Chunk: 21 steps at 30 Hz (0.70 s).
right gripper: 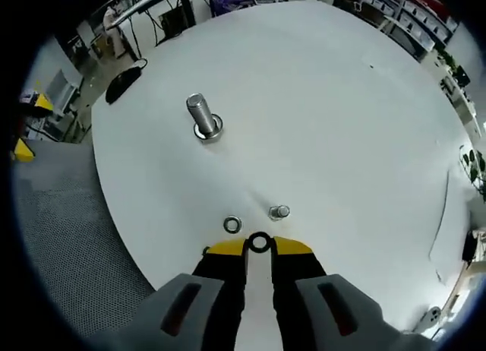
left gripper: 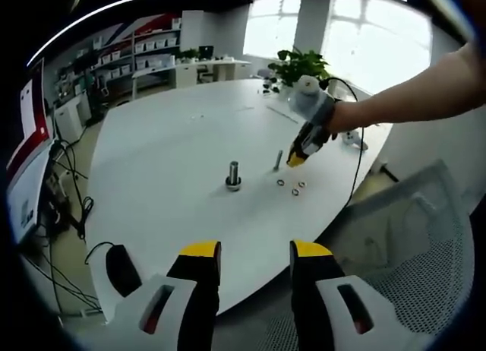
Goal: Place the washer onto the threaded stud by aligning its center hole with the stud, sliding it down to the base, and recovering from edge contact or off-axis alignment until the washer reaches the visible bottom stop.
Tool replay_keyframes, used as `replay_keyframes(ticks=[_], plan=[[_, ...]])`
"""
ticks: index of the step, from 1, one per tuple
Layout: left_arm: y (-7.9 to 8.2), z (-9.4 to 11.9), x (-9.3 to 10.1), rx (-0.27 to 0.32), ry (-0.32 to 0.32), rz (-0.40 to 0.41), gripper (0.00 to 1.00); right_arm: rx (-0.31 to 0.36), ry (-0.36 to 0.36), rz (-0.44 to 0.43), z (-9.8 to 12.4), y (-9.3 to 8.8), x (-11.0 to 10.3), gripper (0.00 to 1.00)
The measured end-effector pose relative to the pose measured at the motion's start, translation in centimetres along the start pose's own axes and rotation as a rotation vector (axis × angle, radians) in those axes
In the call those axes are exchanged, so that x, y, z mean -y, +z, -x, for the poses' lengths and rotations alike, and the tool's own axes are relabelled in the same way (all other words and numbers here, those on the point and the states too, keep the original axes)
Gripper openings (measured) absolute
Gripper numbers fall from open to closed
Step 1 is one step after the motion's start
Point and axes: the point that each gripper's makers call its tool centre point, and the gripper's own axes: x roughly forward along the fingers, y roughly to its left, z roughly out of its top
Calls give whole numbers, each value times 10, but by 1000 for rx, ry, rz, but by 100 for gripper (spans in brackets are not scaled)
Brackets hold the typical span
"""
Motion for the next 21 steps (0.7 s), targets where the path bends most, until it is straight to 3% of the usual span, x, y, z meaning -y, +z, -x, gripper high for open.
replay_keyframes(ticks=[6, 15, 21], plan=[[-1, 0, 1, -6, -1, -13, 34, 3, -16, 39, 8, 2, 7, 13], [0, 2, 0, 2, 4, -6, 34, 34, -39, 83, 22, 20, 14, 13], [-1, 1, 1, -2, 4, -10, 34, 43, -38, 115, 15, 25, 12, 13]])
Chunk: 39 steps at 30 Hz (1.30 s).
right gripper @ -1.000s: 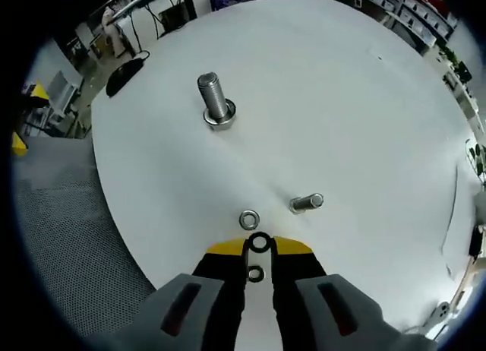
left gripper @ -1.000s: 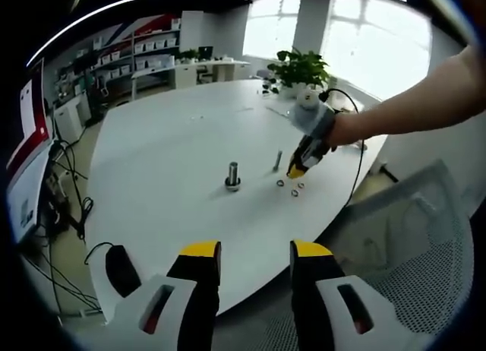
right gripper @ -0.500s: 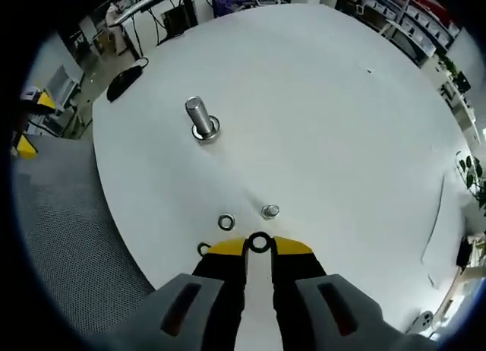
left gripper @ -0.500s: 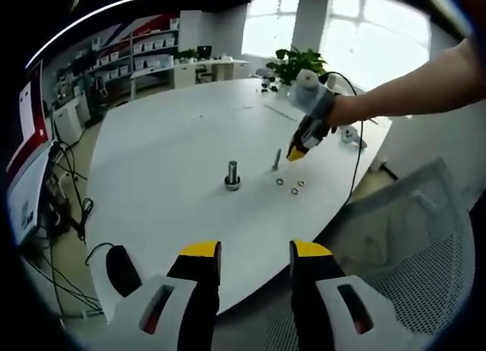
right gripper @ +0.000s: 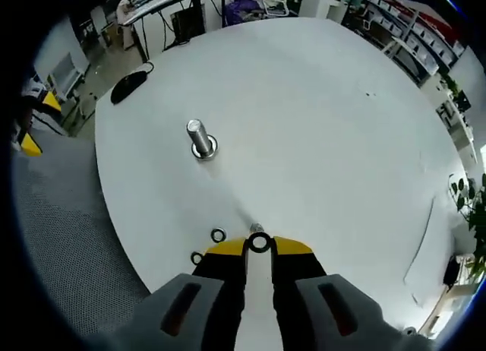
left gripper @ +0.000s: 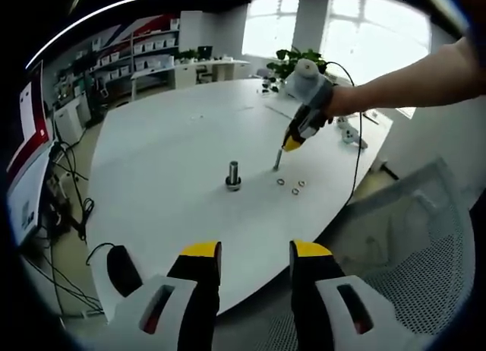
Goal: Place the washer onto the threaded stud by aligning its center hole with the stud, sliding it down to the base, and recovering from edge contact or off-axis alignment until the washer reaches the visible bottom stop.
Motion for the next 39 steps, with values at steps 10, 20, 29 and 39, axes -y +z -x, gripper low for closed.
replay_keyframes(ticks=[10, 20, 29, 39], plan=[[0, 0, -1, -1, 4, 6, 34, -10, 4, 9, -8, 0, 2, 13], [-2, -1, -1, -14, 2, 7, 34, -20, 15, 21, -16, 3, 2, 13], [-3, -1, -2, -17, 4, 14, 34, -38, 24, 19, -27, -3, 4, 14], [-3, -1, -3, -18, 4, 26, 34, -70, 33, 39, -41, -10, 2, 14]])
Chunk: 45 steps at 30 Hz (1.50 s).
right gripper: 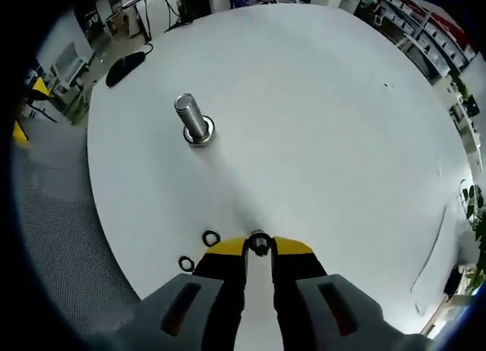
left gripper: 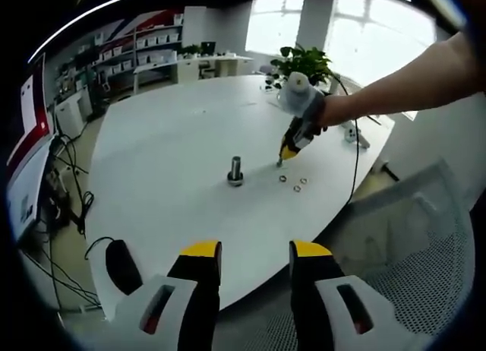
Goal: Place the washer onto the threaded stud by aligning its center hole with the stud, sliding it down to the base, and recovering from edge contact or off-axis alignment until the washer reaches the visible bottom stop.
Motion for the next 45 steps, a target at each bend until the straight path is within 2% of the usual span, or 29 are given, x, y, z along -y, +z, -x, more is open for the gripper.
replay_keyframes(ticks=[15, 27, 33, 40, 43, 45], plan=[[0, 0, -1, -2, 2, 5, 34, -37, 20, -10, -14, -4, -8, 14], [-2, -1, 0, -9, -3, 5, 32, -37, 17, -18, -11, -14, -5, 16], [-2, -1, 2, -12, -9, 0, 33, -45, 13, -34, -5, -27, -6, 17], [-2, -1, 4, -13, -12, -12, 33, -57, 35, -26, 0, -43, -20, 17], [-2, -1, 4, -14, -14, -17, 33, -16, 95, -31, 3, -42, -36, 21], [-2, -1, 5, -14, -14, -21, 33, -21, 94, -22, 3, -46, -40, 21]])
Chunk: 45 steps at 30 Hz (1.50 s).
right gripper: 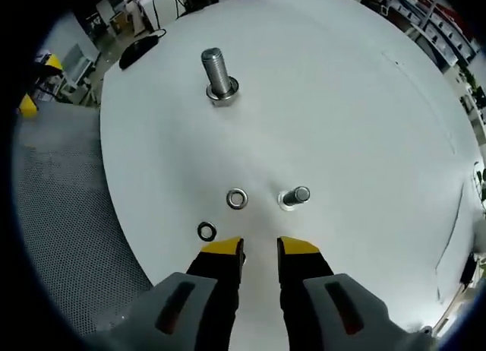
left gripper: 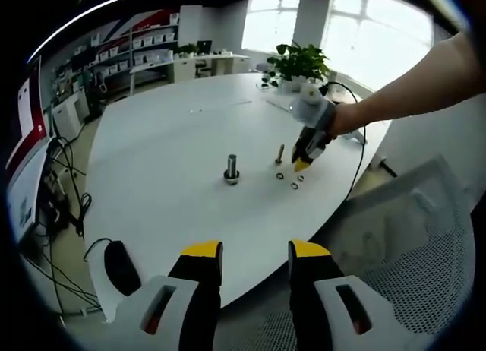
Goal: Place the washer onto the threaded stud by aligning its center hole with the stud, sliding it down to the base, and recovering from edge contact or off-axis alignment until the washer reaches the visible bottom stop.
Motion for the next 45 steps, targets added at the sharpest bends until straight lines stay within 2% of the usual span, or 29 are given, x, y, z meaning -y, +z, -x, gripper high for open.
replay_keyframes(ticks=[5, 17, 22, 25, 34, 45], plan=[[0, 0, 1, -2, -2, -9, 33, -16, 9, 20, 0, -11, -10, 21], [-2, 0, 1, -10, -1, -18, 33, -34, 13, 60, -8, -19, -23, 21], [-2, -1, 1, -10, -1, -18, 33, -30, -21, 73, -9, -19, -18, 21], [-3, -1, 1, -14, -4, -18, 33, -35, -16, 40, -9, -22, -16, 21], [-2, -2, 1, -14, -4, -14, 33, -50, -28, 92, -11, -21, -15, 20], [-3, -2, 1, -18, -2, -14, 33, -156, -37, 94, -13, -20, -15, 21]])
